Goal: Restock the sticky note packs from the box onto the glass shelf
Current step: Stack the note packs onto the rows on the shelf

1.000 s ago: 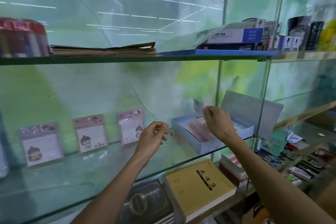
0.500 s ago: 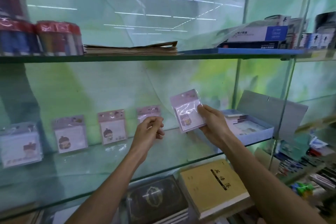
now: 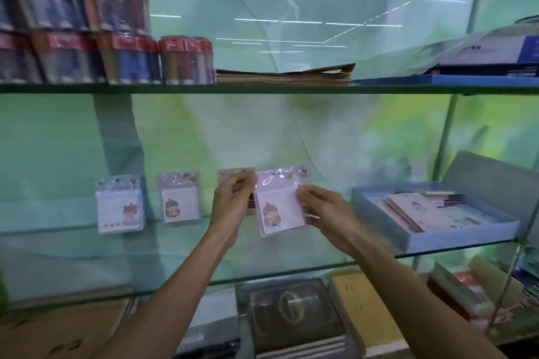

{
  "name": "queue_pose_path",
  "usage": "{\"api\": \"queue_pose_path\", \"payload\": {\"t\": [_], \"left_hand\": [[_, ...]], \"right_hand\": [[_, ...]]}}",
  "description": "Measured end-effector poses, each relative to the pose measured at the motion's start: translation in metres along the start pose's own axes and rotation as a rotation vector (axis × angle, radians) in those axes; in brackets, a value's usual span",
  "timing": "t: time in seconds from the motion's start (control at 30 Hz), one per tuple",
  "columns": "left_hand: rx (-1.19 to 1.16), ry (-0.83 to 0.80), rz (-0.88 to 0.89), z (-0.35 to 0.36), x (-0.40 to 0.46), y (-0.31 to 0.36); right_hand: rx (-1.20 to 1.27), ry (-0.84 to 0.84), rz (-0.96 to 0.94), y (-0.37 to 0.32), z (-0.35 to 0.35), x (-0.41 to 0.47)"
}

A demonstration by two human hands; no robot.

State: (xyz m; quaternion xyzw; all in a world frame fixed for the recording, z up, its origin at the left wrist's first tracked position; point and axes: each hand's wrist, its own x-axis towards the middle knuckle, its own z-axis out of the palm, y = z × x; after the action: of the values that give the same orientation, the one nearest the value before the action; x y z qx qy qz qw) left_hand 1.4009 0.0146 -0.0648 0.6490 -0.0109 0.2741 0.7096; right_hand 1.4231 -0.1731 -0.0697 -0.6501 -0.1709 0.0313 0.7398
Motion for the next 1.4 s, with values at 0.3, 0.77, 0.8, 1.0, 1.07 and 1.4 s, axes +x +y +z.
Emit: {"api": "queue_pose_path", "payload": {"t": [0.3, 0.77, 0.8, 1.0, 1.07, 1.4], "left_hand": [[0.196, 0.034, 0.096, -0.063, -0.008, 0.011], [0.490, 0.173, 0.202, -0.184, -0.003, 0.017], [0.563, 0.116, 0.194, -0.190, -0.004, 0.015], [0.728, -0.079, 0.150, -0.211, -0.006, 0.002], [0.730, -0.083, 0.151, -0.214, -0.006, 0.001], [0.621, -0.071, 0.151, -0.201, -0.005, 0.007]], "right_hand": [[-0.376, -0.084, -0.253, -0.028, 0.059, 0.024], [-0.909, -0.188, -0.470, -0.033, 0.192, 0.074], [-0.922, -0.178, -0.464, -0.030, 0.198, 0.077], [-0.957, -0.108, -0.423, -0.009, 0.215, 0.093], [-0.968, -0.095, -0.428, -0.005, 0.215, 0.095], [-1.042, 0.017, -0.560, -0.004, 0.200, 0.093]]}}
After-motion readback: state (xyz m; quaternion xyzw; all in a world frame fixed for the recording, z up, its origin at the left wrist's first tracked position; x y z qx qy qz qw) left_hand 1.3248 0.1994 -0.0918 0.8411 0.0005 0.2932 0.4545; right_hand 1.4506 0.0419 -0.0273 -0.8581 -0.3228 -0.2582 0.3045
